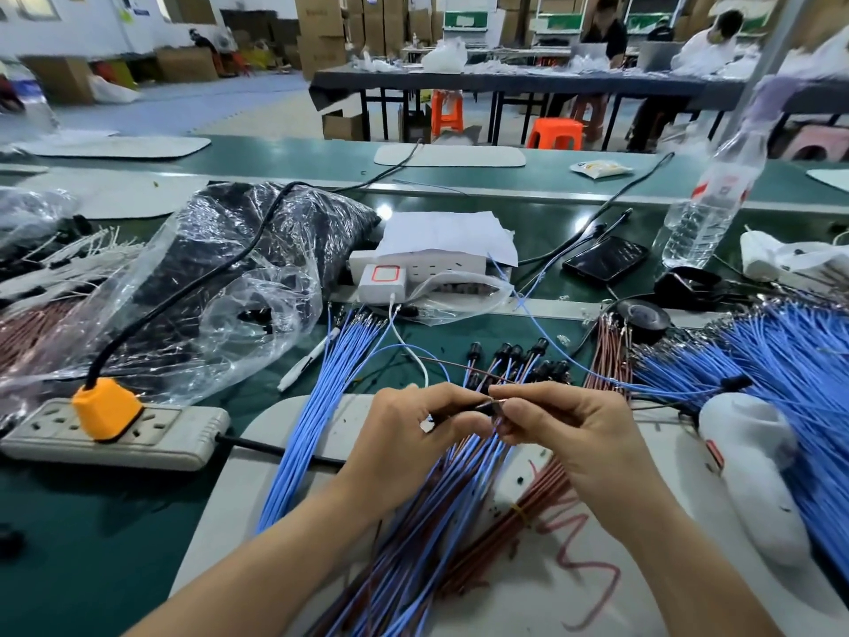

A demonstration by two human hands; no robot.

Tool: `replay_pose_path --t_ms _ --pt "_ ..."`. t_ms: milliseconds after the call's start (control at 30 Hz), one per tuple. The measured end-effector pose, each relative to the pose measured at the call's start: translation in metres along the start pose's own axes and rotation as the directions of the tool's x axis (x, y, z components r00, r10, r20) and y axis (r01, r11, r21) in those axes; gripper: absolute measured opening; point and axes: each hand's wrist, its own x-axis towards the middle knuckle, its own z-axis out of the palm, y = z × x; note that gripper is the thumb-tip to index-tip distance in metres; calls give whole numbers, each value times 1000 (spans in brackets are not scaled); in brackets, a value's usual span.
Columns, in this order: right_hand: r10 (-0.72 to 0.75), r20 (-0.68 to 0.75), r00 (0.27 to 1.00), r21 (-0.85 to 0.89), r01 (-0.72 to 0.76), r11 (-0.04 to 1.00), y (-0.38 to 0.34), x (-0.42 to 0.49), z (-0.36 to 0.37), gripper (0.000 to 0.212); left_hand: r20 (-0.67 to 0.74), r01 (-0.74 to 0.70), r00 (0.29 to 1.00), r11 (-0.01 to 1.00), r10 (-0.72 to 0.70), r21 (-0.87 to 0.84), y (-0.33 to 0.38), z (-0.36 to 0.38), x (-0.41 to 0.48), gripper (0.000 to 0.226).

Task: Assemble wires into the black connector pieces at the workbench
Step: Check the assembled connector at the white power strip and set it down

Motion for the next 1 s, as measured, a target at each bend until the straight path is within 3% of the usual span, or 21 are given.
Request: replay_pose_path --t_ms 133,267,433,567,700,1000 --pt "28 35 999 -26 -27 999 3 0 -3 15 42 16 999 998 -18 61 2 -1 2 14" --pt "89 100 991 -25 -87 996 1 0 -9 16 113 -4 994 1000 6 -17 1 -1 1 11" --pt "61 122 991 -76 -51 996 3 0 -12 15 171 38 985 996 -23 -82 0 0 2 8" --pt "72 135 988 -38 -67 997 4 -1 -12 14 211 115 974 980 -79 -163 -1 1 1 15" --pt "138 153 979 92 -153 984 10 0 -15 18 263 223 955 922 -141 -316 3 1 1 2" --pt "152 163 975 58 -163 985 15 1 -16 17 282 219 950 934 -137 -281 1 4 -1 17"
